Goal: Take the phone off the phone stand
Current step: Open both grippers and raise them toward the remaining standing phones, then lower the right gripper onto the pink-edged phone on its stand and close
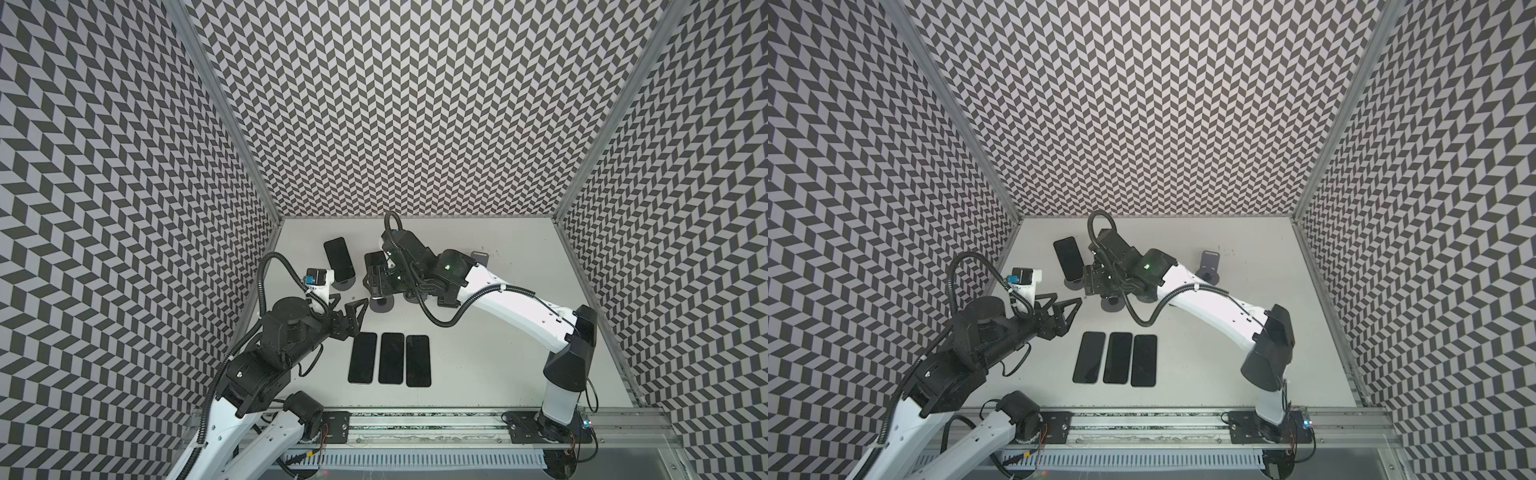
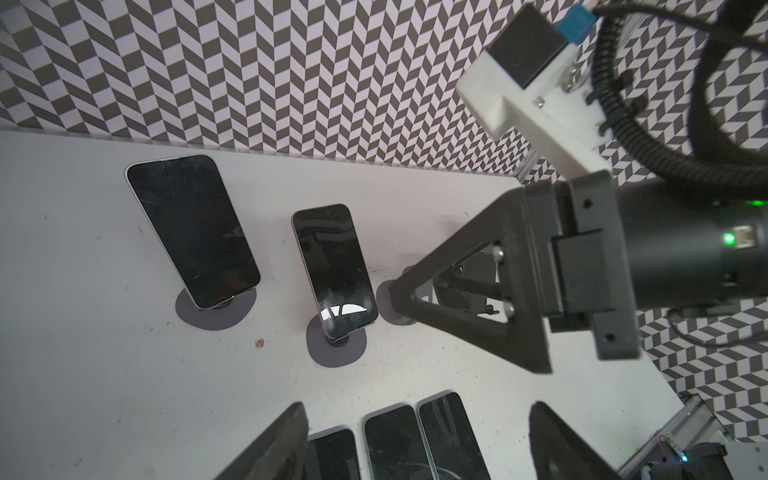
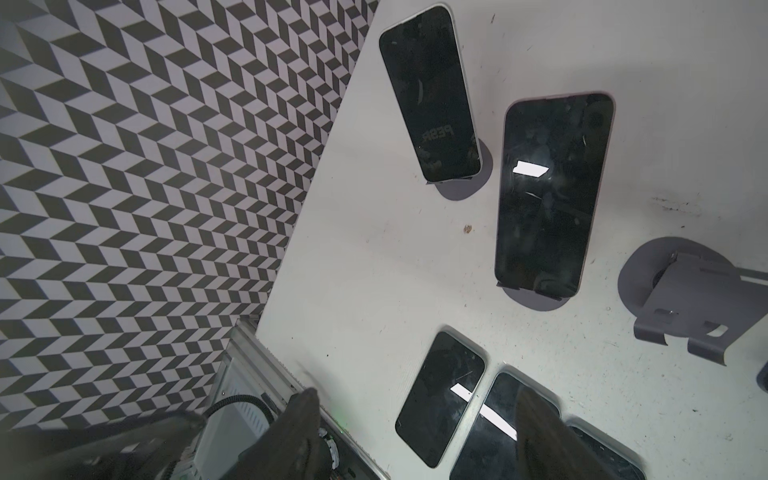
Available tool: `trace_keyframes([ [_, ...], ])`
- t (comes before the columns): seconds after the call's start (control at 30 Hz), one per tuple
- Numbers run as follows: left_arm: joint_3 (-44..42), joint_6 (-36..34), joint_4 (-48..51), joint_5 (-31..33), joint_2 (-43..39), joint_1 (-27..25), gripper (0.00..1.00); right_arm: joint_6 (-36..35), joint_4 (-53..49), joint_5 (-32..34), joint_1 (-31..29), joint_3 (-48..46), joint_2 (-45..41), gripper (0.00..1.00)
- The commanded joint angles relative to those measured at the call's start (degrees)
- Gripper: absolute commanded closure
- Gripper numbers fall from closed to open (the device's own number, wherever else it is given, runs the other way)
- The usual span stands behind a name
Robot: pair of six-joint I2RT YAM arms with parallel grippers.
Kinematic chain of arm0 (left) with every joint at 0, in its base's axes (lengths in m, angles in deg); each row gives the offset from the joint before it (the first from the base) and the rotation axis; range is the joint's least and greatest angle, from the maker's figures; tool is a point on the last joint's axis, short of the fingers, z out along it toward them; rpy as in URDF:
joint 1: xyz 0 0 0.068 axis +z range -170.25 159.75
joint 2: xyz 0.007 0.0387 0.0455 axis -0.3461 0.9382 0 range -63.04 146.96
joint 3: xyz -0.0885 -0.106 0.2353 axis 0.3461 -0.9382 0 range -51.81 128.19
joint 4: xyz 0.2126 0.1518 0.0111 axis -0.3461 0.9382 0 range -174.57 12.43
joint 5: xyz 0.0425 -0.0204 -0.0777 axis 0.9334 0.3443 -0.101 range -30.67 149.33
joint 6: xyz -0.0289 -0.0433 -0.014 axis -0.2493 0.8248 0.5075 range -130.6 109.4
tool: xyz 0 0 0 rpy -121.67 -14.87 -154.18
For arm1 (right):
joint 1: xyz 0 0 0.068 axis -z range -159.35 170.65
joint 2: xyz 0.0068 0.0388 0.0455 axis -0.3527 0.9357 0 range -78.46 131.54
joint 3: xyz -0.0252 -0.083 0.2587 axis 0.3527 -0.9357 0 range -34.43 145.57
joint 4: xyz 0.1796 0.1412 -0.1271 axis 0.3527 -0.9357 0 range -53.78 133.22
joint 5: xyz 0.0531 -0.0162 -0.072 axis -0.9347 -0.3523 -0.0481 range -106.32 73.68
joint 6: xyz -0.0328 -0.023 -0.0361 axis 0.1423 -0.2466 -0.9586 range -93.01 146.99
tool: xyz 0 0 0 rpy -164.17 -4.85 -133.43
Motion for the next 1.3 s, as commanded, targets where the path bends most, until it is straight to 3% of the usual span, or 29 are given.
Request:
trace_keyframes([
  [0.0, 0.58, 2.31, 0.58, 0.26, -1.24, 0.22, 0.16, 1.30, -0.32, 4.11, -0.27, 3.65, 1.66, 0.28],
  [0.2, 1.27, 3.10, 1.58, 2.15, -0.96, 0.22, 0.13, 1.88, -0.32, 8.48, -0.30, 7.09, 3.07, 0.28],
  [0.4, 1.99, 5.56, 2.50, 8.07, 1.56, 0.27, 0.12, 0.37, 2.59, 14.26, -0.29, 7.47, 3.75, 0.28],
  [0.83, 0.82, 6.31, 2.52, 9.62, 5.83, 0.35, 0.10, -5.03, 5.95, 22.16, 0.41, 8.33, 10.38, 0.22],
  [1.07, -0.61, 9.16, 4.45, 9.56, 8.18, 0.56, 0.09, -5.88, 7.46, 21.29, 2.90, 8.25, 13.41, 0.18],
  [1.27, -2.97, 8.48, 2.27, 5.77, 5.62, 0.92, 0.06, -5.88, 7.98, 18.91, 4.24, 8.23, 16.03, 0.16],
])
